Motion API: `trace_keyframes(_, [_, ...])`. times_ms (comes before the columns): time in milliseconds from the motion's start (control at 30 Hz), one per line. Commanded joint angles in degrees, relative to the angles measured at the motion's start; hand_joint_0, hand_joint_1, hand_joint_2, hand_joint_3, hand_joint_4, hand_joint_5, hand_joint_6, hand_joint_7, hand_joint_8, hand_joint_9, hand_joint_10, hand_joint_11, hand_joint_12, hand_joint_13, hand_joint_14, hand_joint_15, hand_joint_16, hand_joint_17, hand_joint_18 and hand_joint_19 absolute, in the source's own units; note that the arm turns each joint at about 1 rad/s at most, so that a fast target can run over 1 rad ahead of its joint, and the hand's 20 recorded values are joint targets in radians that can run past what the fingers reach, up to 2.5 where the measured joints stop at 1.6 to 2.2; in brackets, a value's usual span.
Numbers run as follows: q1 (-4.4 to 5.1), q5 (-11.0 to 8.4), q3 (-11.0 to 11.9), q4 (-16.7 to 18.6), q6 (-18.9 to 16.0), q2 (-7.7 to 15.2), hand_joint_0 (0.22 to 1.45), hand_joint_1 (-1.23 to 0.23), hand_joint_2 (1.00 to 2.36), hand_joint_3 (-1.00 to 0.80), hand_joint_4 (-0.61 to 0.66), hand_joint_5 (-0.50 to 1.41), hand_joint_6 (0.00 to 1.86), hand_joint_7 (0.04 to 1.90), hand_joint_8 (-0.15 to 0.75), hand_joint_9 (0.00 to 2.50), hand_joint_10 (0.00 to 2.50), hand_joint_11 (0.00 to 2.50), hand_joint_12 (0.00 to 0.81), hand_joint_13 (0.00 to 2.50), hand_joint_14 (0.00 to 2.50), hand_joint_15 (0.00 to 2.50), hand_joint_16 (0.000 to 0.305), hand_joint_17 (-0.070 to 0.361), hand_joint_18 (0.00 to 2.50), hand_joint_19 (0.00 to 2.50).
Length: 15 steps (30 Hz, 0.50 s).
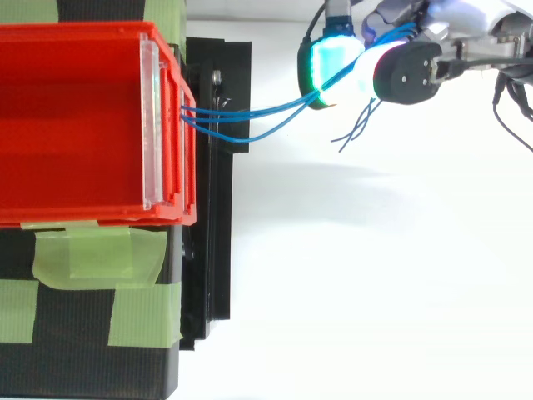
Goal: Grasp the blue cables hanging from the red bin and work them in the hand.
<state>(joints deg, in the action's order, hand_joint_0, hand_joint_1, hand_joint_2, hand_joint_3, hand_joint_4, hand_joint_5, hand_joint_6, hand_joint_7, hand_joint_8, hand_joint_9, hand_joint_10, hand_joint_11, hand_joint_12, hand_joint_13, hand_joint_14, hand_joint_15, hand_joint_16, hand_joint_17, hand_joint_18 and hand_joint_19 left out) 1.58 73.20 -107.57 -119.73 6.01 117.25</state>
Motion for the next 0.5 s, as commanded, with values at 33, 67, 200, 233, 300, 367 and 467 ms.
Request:
trace_keyframes(33, [-0.09, 0.10, 0.08, -0.50, -0.12, 0.00, 0.88, -0.61, 1.01, -0.86, 0.20, -0.02, 0.85, 1.07, 0.296, 0.98, 2.50, 1.90, 0.360, 1.13, 2.50, 1.31, 0.046, 0.103, 1.58, 1.92])
trace_keyframes(67, [-0.09, 0.10, 0.08, -0.50, -0.12, 0.00, 0.88, -0.61, 1.01, -0.85, 0.20, -0.02, 0.85, 1.07, 0.296, 0.98, 2.50, 1.91, 0.359, 1.13, 2.50, 1.29, 0.046, 0.103, 1.58, 1.92])
trace_keyframes(200, [-0.26, 0.10, 0.08, -0.50, -0.12, 0.00, 0.90, -0.60, 1.01, -0.78, 0.20, -0.01, 0.86, 1.07, 0.296, 1.00, 2.50, 1.90, 0.360, 1.14, 2.50, 1.30, 0.046, 0.104, 1.59, 1.91])
trace_keyframes(233, [-0.26, 0.10, 0.08, -0.50, -0.12, 0.00, 0.91, -0.59, 1.01, -0.76, 0.20, -0.01, 0.87, 1.06, 0.296, 1.00, 2.50, 1.91, 0.351, 1.14, 2.50, 1.29, 0.046, 0.103, 1.59, 1.92])
trace_keyframes(300, [-0.26, 0.10, 0.17, -0.50, -0.12, 0.00, 0.92, -0.59, 1.01, -0.72, 0.20, 0.00, 0.87, 1.07, 0.290, 1.01, 2.50, 1.91, 0.352, 1.14, 2.50, 1.30, 0.046, 0.104, 1.60, 1.92])
trace_keyframes(367, [-0.35, 0.10, 0.17, -0.41, -0.21, 0.00, 0.92, -0.58, 1.01, -0.70, 0.19, 0.00, 0.88, 1.07, 0.297, 1.01, 2.50, 1.91, 0.352, 1.14, 2.50, 1.29, 0.045, 0.102, 1.60, 1.92])
trace_keyframes(467, [-0.35, 0.10, 0.17, -0.50, -0.21, 0.00, 0.93, -0.58, 1.01, -0.68, 0.19, 0.00, 0.88, 1.06, 0.297, 1.01, 2.50, 1.91, 0.353, 1.14, 2.50, 1.30, 0.045, 0.102, 1.60, 1.92])
